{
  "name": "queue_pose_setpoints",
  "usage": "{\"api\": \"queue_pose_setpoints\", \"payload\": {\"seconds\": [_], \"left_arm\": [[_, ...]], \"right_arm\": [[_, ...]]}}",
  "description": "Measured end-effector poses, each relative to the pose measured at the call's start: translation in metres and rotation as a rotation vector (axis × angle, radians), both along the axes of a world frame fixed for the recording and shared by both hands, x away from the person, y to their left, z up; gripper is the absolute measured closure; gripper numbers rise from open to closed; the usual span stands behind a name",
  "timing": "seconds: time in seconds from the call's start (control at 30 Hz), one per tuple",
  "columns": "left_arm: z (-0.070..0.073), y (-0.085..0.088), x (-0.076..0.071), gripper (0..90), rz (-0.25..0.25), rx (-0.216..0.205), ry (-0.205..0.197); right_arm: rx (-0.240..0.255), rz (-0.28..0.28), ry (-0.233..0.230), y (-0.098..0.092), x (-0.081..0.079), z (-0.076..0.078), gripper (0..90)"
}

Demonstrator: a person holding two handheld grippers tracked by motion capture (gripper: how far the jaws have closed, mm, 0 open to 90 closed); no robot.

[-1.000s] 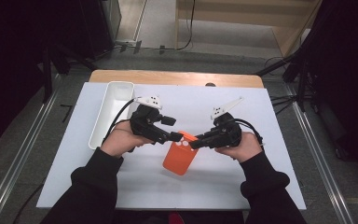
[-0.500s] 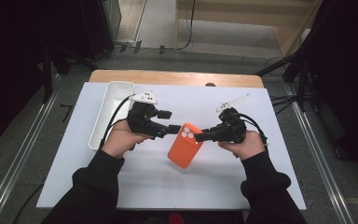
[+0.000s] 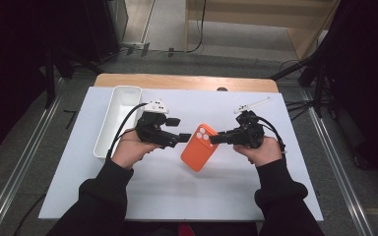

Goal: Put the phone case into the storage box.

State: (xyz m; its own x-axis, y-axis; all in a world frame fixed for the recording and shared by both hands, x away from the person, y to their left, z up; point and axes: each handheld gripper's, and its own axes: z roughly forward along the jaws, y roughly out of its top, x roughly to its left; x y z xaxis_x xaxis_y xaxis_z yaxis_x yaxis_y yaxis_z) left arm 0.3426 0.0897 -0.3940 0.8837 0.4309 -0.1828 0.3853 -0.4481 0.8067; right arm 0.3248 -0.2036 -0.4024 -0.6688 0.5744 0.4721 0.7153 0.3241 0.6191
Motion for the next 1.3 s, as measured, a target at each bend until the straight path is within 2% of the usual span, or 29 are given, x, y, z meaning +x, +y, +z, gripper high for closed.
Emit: {"api": "queue_pose_setpoints", "payload": {"seconds": [0.17, 0.23, 0.33, 0.43, 0.5, 0.57, 0.7, 0.83, 0.93, 1.0, 1.03, 1.07, 1.13, 1.3], "left_arm": [[-0.004, -0.002, -0.002, 28.2, 0.007, 0.013, -0.012], [-0.005, -0.004, -0.003, 24.5, 0.008, 0.025, -0.018], [-0.006, -0.006, -0.005, 24.5, 0.015, 0.039, -0.031], [-0.006, -0.007, -0.007, 24.5, 0.013, 0.03, -0.05], [-0.006, -0.008, -0.008, 24.5, 0.013, 0.023, -0.048], [-0.006, -0.009, -0.009, 24.5, 0.016, 0.029, -0.062], [-0.007, -0.01, -0.009, 21.5, 0.019, 0.022, -0.059], [-0.007, -0.01, -0.011, 20.9, 0.026, 0.03, -0.082], [-0.008, -0.011, -0.011, 13.6, 0.026, 0.035, -0.071], [-0.01, -0.011, -0.009, 8.6, 0.018, 0.014, -0.035], [-0.011, -0.012, -0.008, 4.0, 0.023, 0.019, -0.036], [-0.011, -0.012, -0.008, 0.0, 0.025, 0.03, -0.046], [-0.012, -0.013, -0.008, 0.0, 0.039, 0.033, -0.072], [-0.012, -0.012, -0.008, 0.0, 0.061, 0.021, -0.102]], "right_arm": [[-0.005, -0.027, 0.011, -0.002, 0.002, 0.0, 74.6], [-0.004, -0.042, 0.02, -0.002, 0.002, 0.0, 74.6], [-0.01, -0.067, 0.014, -0.002, 0.003, 0.0, 74.6], [-0.016, -0.086, 0.01, -0.002, 0.004, 0.0, 74.6], [-0.019, -0.095, 0.016, -0.002, 0.004, 0.0, 74.6], [-0.023, -0.103, 0.014, -0.001, 0.005, 0.0, 74.6], [-0.024, -0.125, 0.029, 0.003, 0.007, 0.002, 74.6], [-0.043, -0.135, 0.035, 0.008, 0.012, 0.003, 74.6], [-0.046, -0.139, 0.039, 0.012, 0.016, 0.004, 74.6], [-0.051, -0.142, 0.039, 0.014, 0.018, 0.005, 74.6], [-0.047, -0.145, 0.031, 0.015, 0.018, 0.005, 74.6], [-0.046, -0.147, 0.032, 0.015, 0.019, 0.005, 74.6], [-0.041, -0.148, 0.037, 0.017, 0.02, 0.004, 74.6], [-0.049, -0.156, 0.04, 0.019, 0.023, 0.006, 74.6]]}}
